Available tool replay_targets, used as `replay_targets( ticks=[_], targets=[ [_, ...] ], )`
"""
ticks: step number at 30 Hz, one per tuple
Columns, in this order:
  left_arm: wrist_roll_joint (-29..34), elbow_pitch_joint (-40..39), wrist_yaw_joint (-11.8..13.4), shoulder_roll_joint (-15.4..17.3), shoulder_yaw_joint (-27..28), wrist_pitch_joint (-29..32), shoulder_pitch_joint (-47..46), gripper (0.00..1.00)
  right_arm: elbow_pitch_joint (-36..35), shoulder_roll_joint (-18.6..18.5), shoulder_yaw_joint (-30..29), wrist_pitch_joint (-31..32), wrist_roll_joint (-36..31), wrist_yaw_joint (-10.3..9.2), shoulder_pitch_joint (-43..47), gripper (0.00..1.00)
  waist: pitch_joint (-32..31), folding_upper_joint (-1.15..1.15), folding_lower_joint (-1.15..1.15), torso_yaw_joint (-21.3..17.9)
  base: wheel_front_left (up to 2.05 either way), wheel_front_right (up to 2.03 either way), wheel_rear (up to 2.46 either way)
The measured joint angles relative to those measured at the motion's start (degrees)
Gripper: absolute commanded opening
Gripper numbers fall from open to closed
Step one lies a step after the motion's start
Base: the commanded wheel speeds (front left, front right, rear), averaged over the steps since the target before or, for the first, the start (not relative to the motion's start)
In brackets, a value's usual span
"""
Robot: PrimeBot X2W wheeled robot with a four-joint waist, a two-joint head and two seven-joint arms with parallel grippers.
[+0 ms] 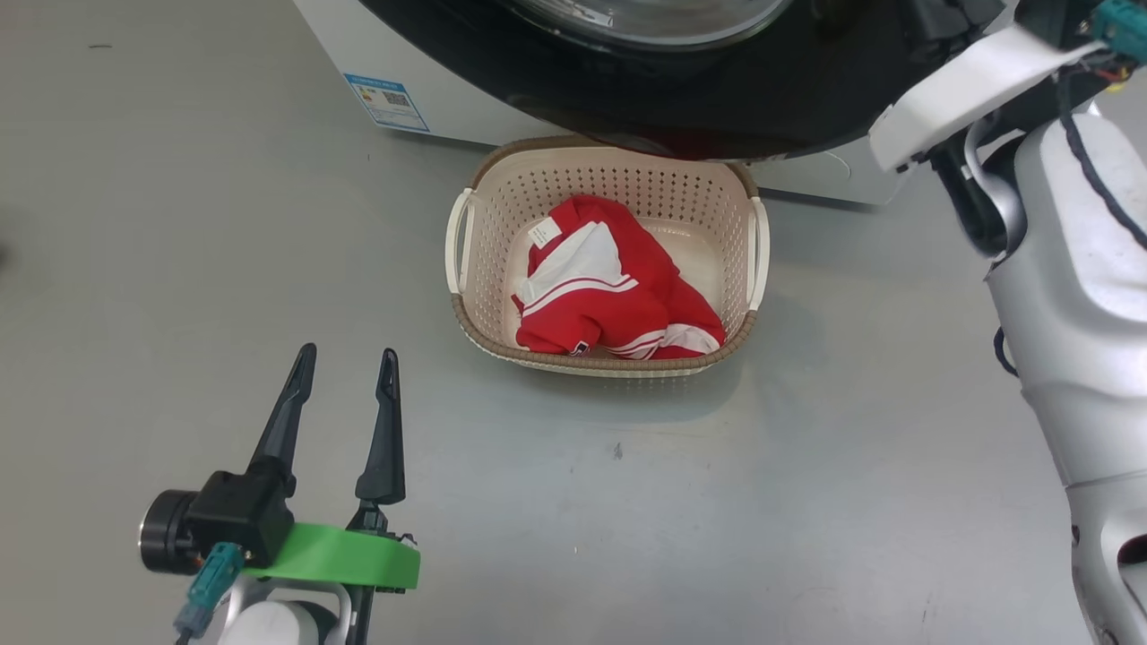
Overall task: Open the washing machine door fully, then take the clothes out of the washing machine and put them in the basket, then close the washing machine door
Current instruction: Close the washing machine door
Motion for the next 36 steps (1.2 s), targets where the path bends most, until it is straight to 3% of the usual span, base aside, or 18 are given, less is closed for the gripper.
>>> replay_targets(
  ticks=[17, 36],
  targets=[
    [-1.38, 0.77, 0.0, -0.4, -2.56, -1.0, -3.5, 1.0, 6.02, -4.28, -1.67, 1.07, 0.0, 0.01, -11.68, 0.0, 4.21, 0.0, 0.0, 3.2, 0.0, 0.0, 0.0],
    [-1.6, 3.67, 0.0, -0.56, -2.55, -1.51, -5.1, 1.0, 12.87, -3.87, -1.91, -2.89, 1.25, 0.44, -13.51, 0.0, 3.4, 0.0, 0.0, 4.27, 0.0, 0.0, 0.0]
  ],
)
